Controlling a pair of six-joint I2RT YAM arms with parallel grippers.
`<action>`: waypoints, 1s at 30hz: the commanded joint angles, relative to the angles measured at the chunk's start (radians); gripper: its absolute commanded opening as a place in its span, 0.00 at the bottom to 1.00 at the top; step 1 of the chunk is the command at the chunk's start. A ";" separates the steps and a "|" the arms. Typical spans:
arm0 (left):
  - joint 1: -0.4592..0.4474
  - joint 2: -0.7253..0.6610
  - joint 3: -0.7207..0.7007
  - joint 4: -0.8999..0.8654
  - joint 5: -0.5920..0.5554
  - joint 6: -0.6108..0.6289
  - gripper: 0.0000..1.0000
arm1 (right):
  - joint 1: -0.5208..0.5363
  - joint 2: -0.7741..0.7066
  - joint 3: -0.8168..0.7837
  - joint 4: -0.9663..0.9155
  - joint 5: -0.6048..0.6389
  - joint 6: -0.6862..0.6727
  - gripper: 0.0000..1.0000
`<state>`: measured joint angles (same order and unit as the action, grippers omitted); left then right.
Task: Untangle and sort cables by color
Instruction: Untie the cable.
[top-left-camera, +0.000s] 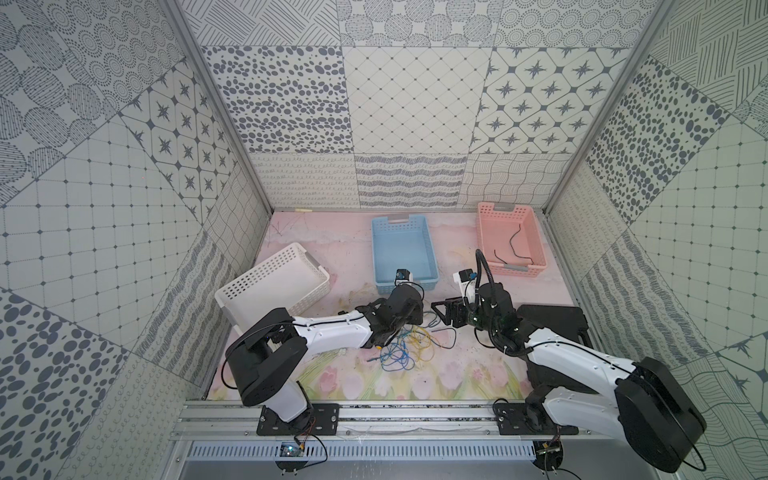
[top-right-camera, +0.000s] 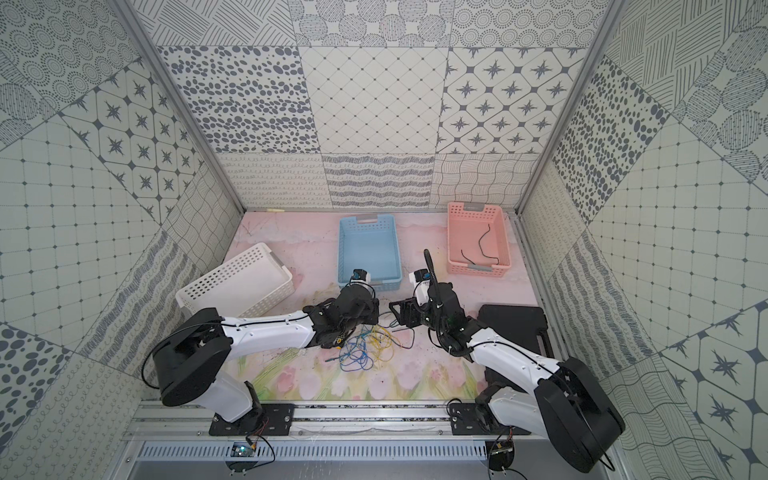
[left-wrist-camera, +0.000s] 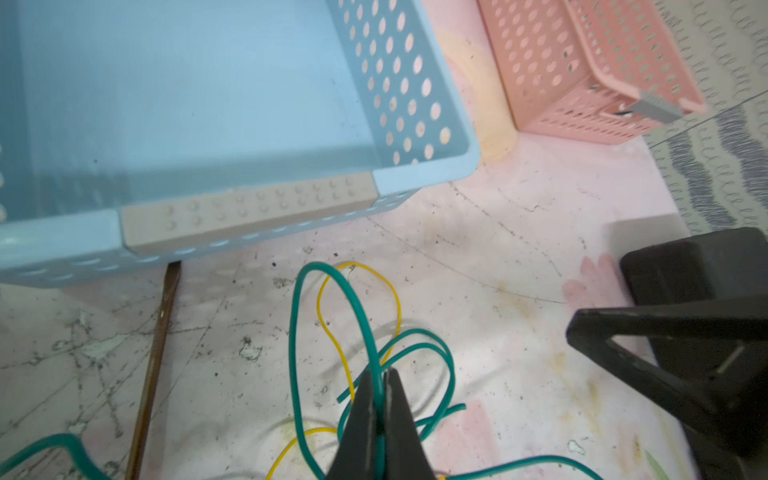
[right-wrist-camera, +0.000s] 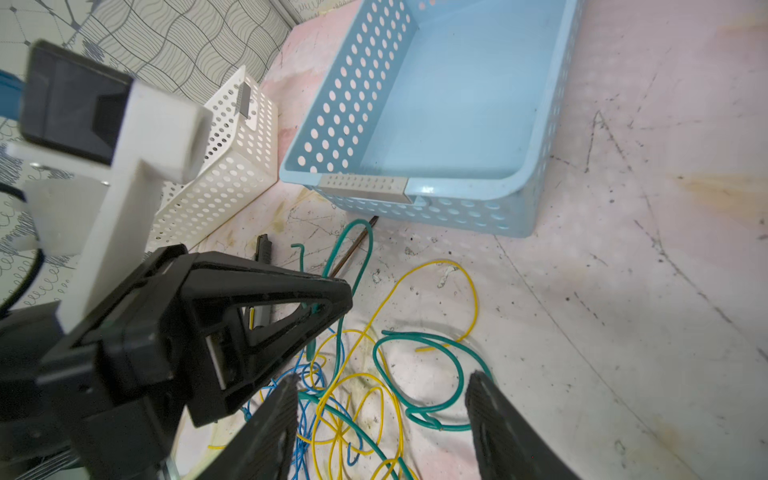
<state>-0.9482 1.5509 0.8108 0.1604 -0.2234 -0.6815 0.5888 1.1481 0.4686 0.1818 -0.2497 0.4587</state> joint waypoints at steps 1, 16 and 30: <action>-0.005 -0.110 0.025 0.022 0.005 0.119 0.00 | -0.017 -0.049 -0.027 0.002 0.027 -0.017 0.67; 0.040 -0.322 0.229 -0.074 0.425 0.219 0.00 | -0.078 -0.099 -0.158 0.488 -0.397 0.116 0.71; 0.134 -0.318 0.093 0.224 0.691 -0.135 0.00 | 0.115 0.130 -0.077 0.606 -0.281 -0.028 0.78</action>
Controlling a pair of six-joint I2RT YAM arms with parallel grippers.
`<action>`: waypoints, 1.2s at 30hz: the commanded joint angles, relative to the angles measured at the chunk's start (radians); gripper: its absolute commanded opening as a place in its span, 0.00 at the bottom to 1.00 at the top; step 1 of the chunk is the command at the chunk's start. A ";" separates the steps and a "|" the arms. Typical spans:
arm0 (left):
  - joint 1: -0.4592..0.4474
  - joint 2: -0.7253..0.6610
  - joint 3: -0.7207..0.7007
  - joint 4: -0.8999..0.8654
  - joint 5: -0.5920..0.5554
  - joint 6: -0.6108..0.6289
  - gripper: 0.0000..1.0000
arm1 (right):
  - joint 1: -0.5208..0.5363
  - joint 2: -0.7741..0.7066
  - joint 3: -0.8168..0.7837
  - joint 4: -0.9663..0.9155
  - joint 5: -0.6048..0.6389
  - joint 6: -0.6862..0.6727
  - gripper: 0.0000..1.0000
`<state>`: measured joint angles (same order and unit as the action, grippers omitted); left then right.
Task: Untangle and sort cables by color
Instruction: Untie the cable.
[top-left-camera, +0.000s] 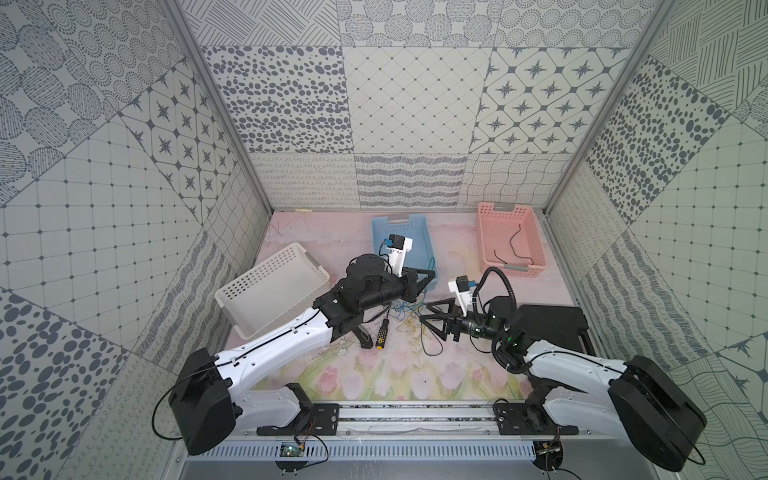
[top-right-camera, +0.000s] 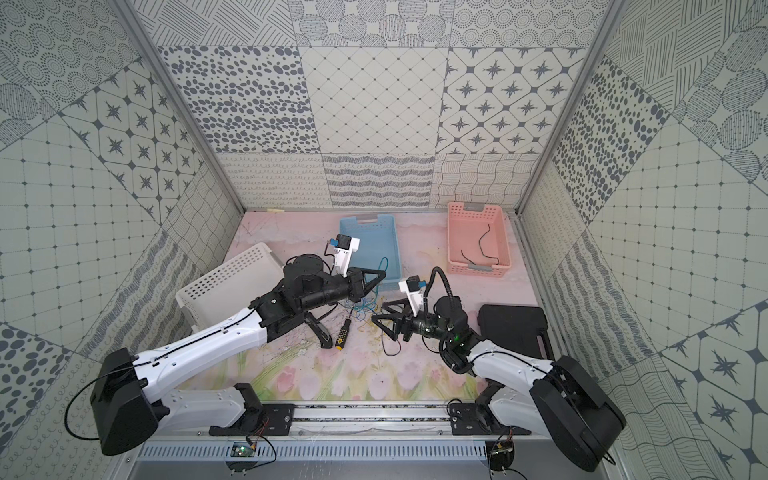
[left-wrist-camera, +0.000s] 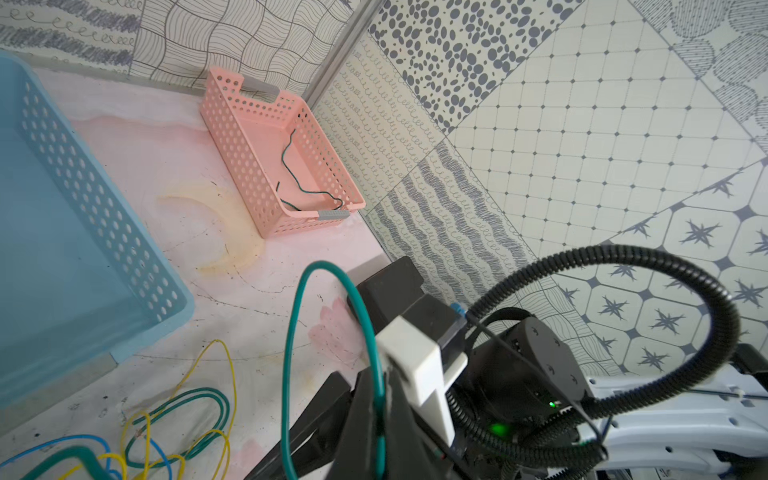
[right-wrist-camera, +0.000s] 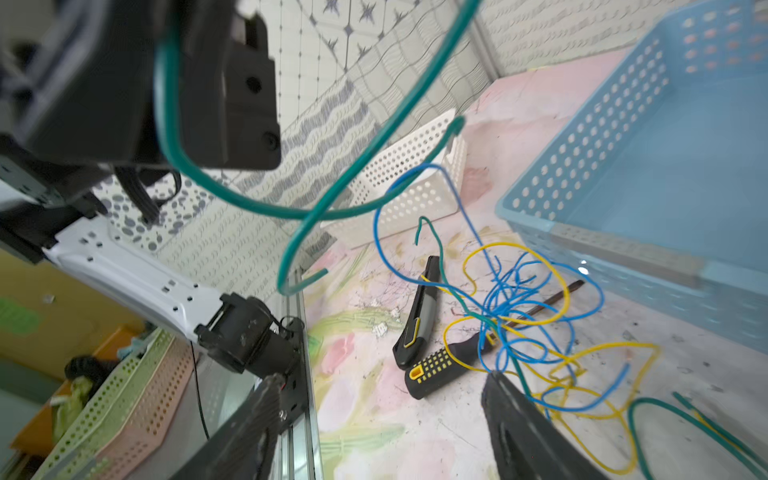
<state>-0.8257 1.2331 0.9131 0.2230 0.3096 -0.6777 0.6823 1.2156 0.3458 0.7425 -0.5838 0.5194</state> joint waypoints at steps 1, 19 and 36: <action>0.011 -0.002 -0.011 0.168 0.161 -0.148 0.00 | 0.024 0.085 0.047 0.084 0.065 -0.085 0.78; 0.025 -0.101 -0.101 0.304 0.055 -0.293 0.00 | 0.035 0.349 0.100 0.245 0.163 0.074 0.00; 0.038 -0.163 -0.010 0.131 0.037 -0.108 0.00 | 0.090 0.118 0.202 -0.294 0.293 -0.111 0.65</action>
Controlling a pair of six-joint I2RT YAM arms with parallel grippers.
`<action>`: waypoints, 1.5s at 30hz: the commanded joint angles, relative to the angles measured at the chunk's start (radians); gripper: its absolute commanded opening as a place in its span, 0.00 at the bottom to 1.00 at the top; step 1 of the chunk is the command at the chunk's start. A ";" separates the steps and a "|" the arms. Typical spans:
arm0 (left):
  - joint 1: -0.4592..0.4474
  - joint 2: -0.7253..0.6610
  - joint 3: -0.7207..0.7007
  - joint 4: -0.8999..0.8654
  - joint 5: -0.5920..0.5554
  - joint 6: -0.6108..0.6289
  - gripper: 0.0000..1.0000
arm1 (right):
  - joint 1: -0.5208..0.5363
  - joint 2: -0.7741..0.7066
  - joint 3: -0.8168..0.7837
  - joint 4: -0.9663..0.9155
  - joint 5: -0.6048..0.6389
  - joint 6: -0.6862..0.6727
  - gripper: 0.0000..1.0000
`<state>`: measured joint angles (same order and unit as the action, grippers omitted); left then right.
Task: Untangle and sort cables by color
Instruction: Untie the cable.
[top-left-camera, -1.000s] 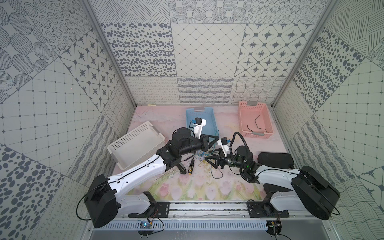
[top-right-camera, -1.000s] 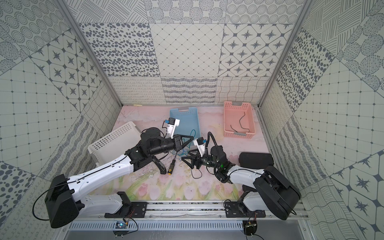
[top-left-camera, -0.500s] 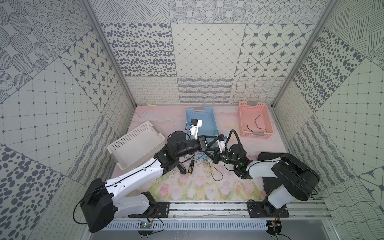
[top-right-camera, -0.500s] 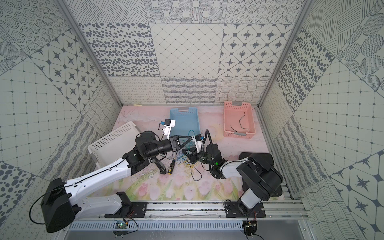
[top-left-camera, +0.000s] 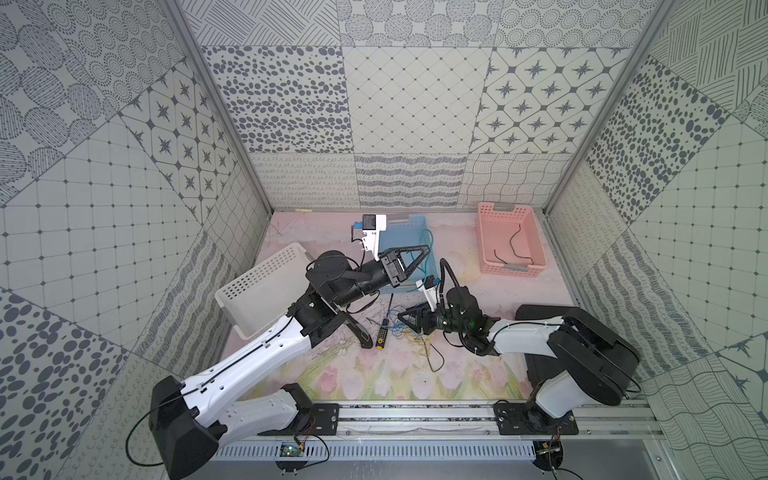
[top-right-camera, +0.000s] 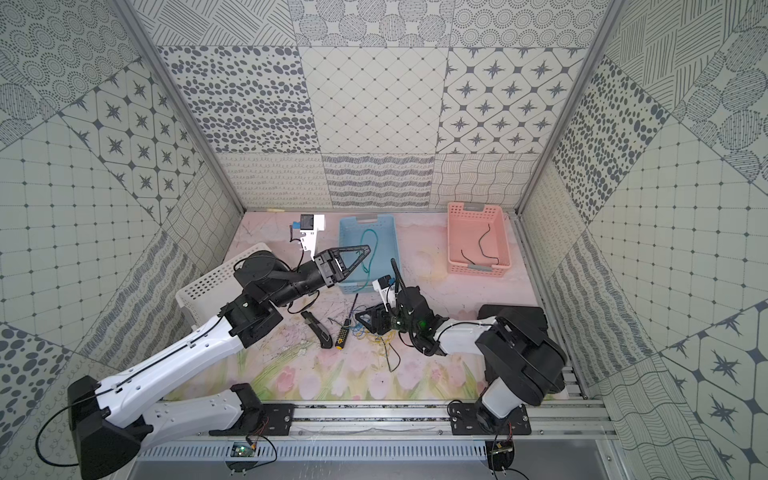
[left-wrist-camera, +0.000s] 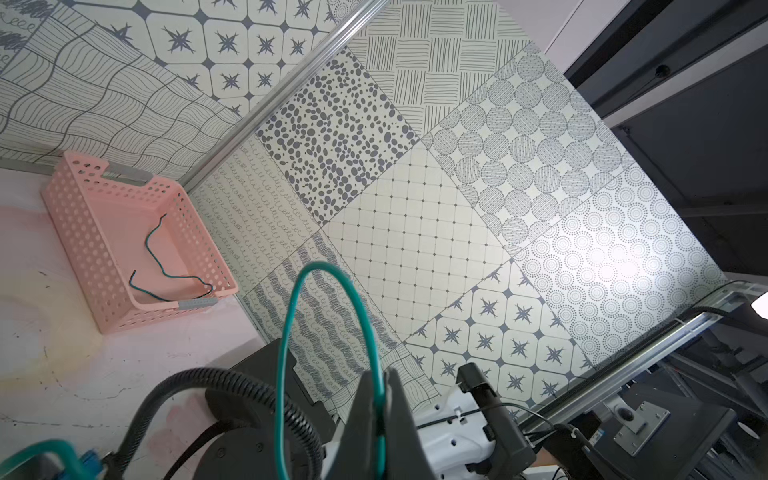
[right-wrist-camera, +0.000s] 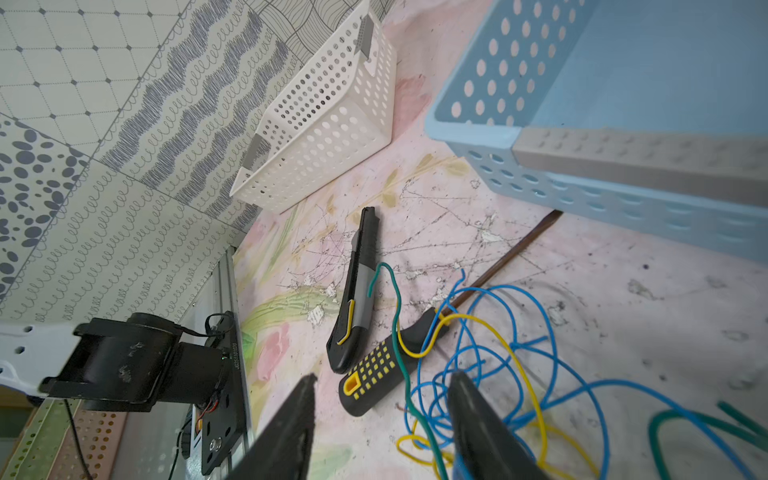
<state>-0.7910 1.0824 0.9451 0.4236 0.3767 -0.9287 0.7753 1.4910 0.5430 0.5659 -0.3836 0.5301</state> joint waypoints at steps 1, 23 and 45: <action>0.003 -0.013 -0.064 -0.079 -0.050 0.172 0.00 | -0.011 -0.217 0.002 -0.153 0.132 -0.146 0.70; 0.021 -0.051 -0.259 0.095 0.125 0.200 0.00 | -0.234 -0.493 -0.137 -0.410 -0.130 0.071 0.99; 0.066 -0.008 -0.353 0.161 0.176 0.124 0.00 | -0.158 -1.014 -0.127 -0.808 0.061 -0.073 0.99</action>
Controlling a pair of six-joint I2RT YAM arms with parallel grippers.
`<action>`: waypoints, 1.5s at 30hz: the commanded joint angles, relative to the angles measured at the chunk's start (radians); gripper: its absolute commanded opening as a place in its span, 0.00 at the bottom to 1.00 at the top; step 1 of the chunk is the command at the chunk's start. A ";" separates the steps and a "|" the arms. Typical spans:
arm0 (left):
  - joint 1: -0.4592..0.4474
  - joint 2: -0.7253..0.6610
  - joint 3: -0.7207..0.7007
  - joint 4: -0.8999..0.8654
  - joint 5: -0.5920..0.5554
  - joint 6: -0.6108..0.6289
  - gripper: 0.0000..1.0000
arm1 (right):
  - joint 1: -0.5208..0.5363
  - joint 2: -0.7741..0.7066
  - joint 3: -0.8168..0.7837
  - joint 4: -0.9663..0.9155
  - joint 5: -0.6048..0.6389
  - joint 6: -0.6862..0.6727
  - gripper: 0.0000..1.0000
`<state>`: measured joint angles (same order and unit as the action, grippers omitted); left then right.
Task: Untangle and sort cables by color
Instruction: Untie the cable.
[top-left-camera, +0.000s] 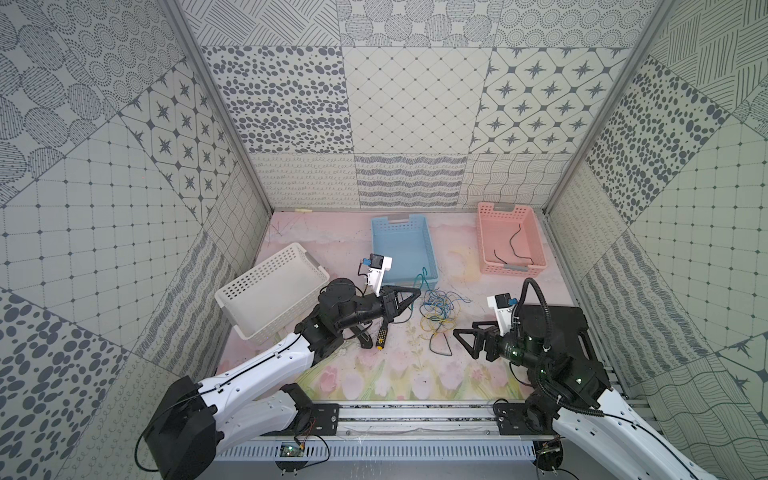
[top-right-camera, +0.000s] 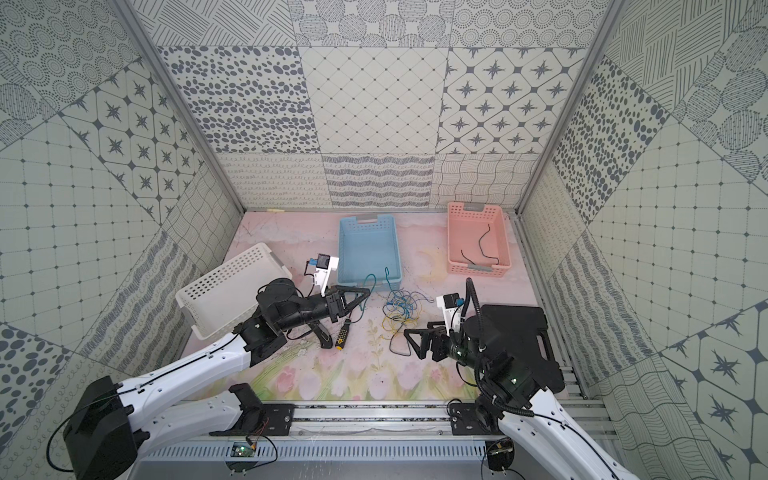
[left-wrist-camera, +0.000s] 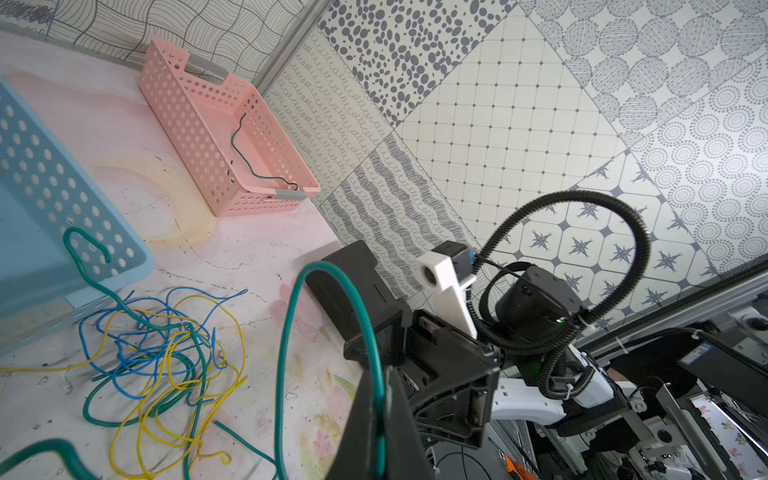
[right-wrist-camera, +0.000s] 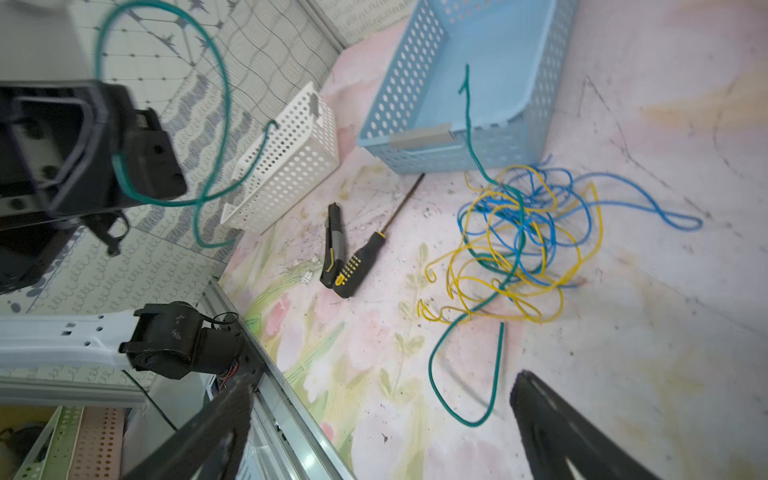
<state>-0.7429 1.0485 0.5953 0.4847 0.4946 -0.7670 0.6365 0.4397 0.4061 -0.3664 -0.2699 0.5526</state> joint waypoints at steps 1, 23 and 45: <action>0.019 0.034 -0.003 0.115 0.065 -0.049 0.00 | -0.038 0.076 0.021 0.167 -0.098 -0.100 0.99; 0.000 0.216 -0.009 0.434 0.206 -0.226 0.00 | -0.219 0.295 -0.111 0.736 -0.405 0.032 0.99; -0.130 0.290 0.077 0.321 0.191 -0.085 0.00 | -0.217 0.505 -0.152 1.118 -0.490 0.281 0.89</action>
<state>-0.8497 1.3071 0.6384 0.7422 0.6384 -0.8806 0.4194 0.9298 0.2592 0.6437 -0.7734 0.7799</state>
